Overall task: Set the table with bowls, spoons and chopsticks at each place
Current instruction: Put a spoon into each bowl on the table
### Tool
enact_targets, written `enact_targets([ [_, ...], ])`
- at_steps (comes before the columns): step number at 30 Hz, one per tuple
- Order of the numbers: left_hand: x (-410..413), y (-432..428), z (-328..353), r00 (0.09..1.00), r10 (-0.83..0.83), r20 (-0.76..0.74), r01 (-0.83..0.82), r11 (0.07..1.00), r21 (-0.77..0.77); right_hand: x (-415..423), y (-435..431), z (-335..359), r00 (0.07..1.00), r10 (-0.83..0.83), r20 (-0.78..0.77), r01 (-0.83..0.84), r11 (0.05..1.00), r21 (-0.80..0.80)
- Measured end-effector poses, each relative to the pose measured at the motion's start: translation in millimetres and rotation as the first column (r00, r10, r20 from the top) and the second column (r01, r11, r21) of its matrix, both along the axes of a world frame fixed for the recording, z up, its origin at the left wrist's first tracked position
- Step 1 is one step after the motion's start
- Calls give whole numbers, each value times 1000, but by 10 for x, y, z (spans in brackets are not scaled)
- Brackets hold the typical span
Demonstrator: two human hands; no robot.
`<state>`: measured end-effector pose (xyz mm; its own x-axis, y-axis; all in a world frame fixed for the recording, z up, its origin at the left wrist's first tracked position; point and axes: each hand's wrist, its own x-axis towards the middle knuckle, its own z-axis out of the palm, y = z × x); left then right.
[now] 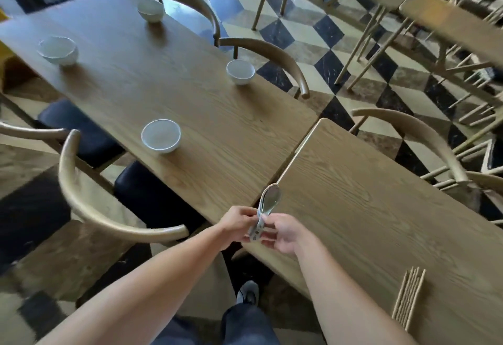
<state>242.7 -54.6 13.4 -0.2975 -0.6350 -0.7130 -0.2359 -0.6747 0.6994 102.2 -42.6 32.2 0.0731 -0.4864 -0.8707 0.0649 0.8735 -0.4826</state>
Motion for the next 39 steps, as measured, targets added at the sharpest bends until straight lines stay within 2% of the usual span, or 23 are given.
enact_targets([
  [6,1040,6,195,979,176,-99,-170,984,60,1090,-66,192,989,141,50,-139,990,-34],
  [10,1737,9,331,885,382,-268,-342,921,184,1812,-164,248,984,153,91,-147,986,-74],
  [14,2266,41,376,858,413,-305,-383,911,156,2380,-266,267,977,203,65,-194,972,-131],
  [18,2602,-5,358,842,456,-288,-445,889,105,2754,-399,310,979,202,-20,-202,961,-186],
  [22,2752,-167,350,858,456,-236,-473,881,-20,2936,-593,334,973,189,-136,-216,950,-225],
  [28,2737,-503,368,864,499,-66,-503,850,-155,2996,-967,301,981,113,-156,-148,960,-237],
  [32,2790,-796,305,833,550,-56,-552,826,-111,2908,-1229,323,992,120,-38,-125,974,-187],
  [39,2729,-1306,190,732,681,-29,-681,731,-42,2612,-1856,130,978,152,-142,-167,981,-103],
])
